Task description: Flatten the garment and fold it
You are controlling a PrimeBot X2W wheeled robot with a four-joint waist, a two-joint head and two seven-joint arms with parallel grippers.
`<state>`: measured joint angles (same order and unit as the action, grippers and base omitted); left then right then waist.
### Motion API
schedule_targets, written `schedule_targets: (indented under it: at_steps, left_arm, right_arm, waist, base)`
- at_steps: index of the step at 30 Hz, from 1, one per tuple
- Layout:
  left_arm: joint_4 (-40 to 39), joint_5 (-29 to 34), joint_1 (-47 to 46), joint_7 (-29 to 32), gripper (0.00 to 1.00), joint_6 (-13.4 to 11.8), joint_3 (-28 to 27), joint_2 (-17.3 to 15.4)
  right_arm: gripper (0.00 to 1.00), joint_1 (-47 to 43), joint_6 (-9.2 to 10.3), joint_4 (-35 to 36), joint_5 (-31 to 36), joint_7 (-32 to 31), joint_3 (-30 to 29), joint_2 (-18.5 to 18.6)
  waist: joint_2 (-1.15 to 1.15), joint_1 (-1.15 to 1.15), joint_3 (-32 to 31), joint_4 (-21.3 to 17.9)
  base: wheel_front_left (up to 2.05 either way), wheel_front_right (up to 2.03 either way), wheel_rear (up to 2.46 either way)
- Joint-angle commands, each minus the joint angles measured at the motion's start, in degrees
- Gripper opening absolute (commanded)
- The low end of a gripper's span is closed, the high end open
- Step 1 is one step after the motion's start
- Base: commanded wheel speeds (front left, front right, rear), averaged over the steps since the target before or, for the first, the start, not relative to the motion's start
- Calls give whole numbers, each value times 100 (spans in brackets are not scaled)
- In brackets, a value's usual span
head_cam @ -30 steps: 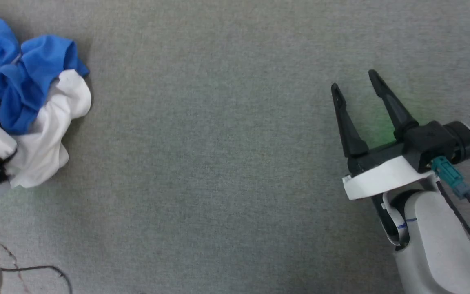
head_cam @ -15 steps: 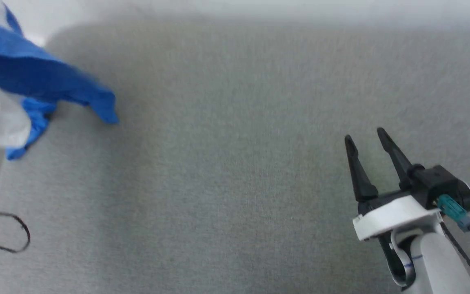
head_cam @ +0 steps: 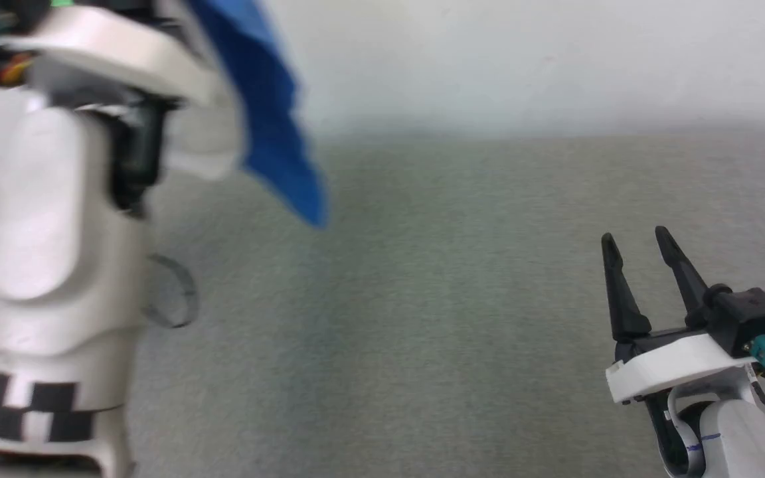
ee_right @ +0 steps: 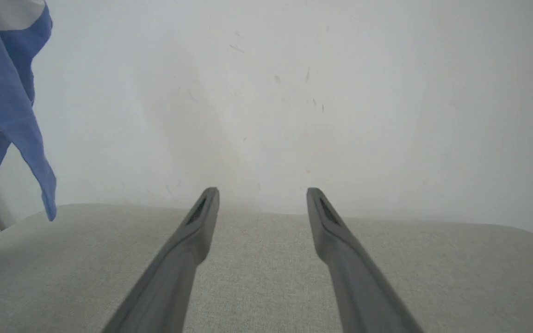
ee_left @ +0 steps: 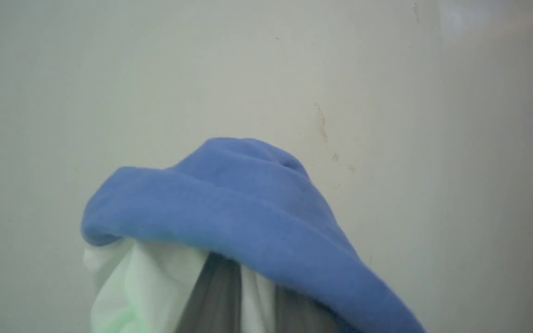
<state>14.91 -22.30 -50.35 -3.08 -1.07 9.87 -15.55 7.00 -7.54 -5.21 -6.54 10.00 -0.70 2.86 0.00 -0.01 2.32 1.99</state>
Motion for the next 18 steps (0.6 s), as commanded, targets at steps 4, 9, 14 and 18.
schedule_targets:
  at_steps: [4, 9, 14, 18]
  left_arm:
    - [154, -112, -237, 65, 0, 205, 417, 483]
    - [484, -325, -81, 284, 0, 405, 928, 995]
    - [1262, -519, 355, 828, 0, 519, 1526, 1175]
    - [2087, -598, 674, 1517, 0, 580, 1978, 1216]
  right_arm:
    - [100, -39, 5, 124, 7, -66, 2, 1]
    - [100, -46, 5, 214, -26, -109, -16, 1]
    - [100, -28, 5, 252, -64, -126, -2, 1]
    - [100, 30, 5, 237, -109, -100, 40, 1]
  waist:
    - [0, 1, -34, -832]
    - [0, 1, 168, -1280]
    - [0, 1, 424, -1629]
    - [0, 1, 622, -1780]
  base:
    - [0, 0, 0]
    - [0, 0, 0]
    - [0, 0, 0]
    - [0, 0, 0]
